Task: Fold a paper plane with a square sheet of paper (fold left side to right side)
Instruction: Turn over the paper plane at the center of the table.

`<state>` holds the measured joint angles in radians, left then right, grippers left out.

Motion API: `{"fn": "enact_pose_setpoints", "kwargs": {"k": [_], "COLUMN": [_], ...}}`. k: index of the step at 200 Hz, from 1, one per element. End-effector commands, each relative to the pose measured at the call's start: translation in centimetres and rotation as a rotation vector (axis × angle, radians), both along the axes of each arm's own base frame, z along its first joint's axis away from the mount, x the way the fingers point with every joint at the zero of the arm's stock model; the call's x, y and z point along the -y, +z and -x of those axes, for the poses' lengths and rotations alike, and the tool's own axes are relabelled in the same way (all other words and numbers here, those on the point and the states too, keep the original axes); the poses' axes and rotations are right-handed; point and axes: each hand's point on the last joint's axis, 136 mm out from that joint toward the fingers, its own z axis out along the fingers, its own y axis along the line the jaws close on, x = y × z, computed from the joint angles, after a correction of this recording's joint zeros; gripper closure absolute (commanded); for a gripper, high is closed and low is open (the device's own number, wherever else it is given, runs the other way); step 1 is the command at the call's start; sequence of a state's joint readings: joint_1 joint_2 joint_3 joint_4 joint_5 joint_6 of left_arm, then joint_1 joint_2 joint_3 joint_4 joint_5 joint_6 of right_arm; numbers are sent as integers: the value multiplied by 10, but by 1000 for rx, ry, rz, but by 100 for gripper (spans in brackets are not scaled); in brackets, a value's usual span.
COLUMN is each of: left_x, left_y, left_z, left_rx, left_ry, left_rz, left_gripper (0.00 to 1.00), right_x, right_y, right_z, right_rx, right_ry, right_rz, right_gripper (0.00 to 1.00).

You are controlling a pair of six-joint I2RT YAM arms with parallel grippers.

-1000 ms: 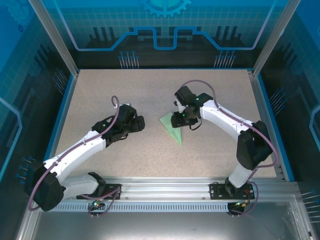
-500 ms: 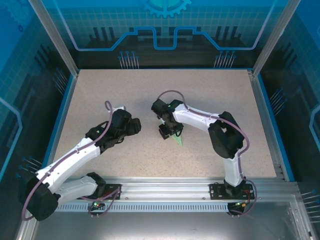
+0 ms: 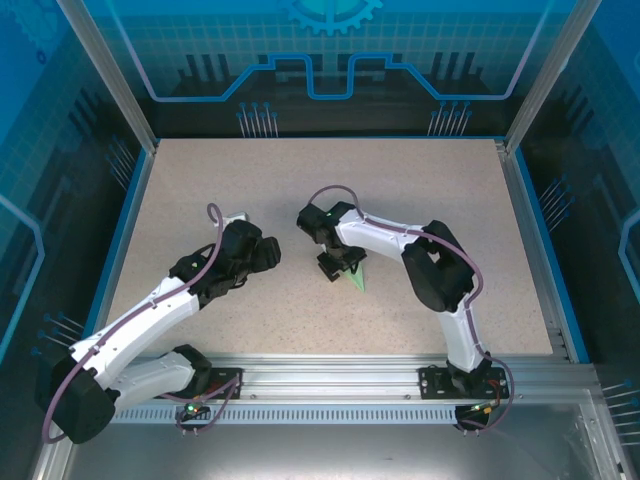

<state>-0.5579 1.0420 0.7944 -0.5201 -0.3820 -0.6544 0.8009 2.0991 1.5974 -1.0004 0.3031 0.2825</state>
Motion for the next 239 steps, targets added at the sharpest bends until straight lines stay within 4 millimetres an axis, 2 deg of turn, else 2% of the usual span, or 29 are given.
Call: {"fn": "enact_pose_setpoints", "kwargs": {"k": [1,48,152,185,239], "left_x": [-9,-10,-9,-8,-9], "left_y": [-5,-5,-6,-6,-7], "left_z": [2,2,1,1,1], "left_rx": [-11,-14,-19,-22,-24], "left_ry": [33,34,33,32,32], "left_rz": [-25,-29,-31,-31,-34], "left_gripper": [17,17,17,17,17], "right_x": [1,8,25,33,33], "right_y": [-3,0,26,24,19], "right_z": [0,-4,-15,-16,-14], "right_rx": [8,37,91,85,53], "right_ry": [57,66,20,6,-31], "right_rz": [82,123,90,92,28], "right_gripper": [38,42,74,87,100]}}
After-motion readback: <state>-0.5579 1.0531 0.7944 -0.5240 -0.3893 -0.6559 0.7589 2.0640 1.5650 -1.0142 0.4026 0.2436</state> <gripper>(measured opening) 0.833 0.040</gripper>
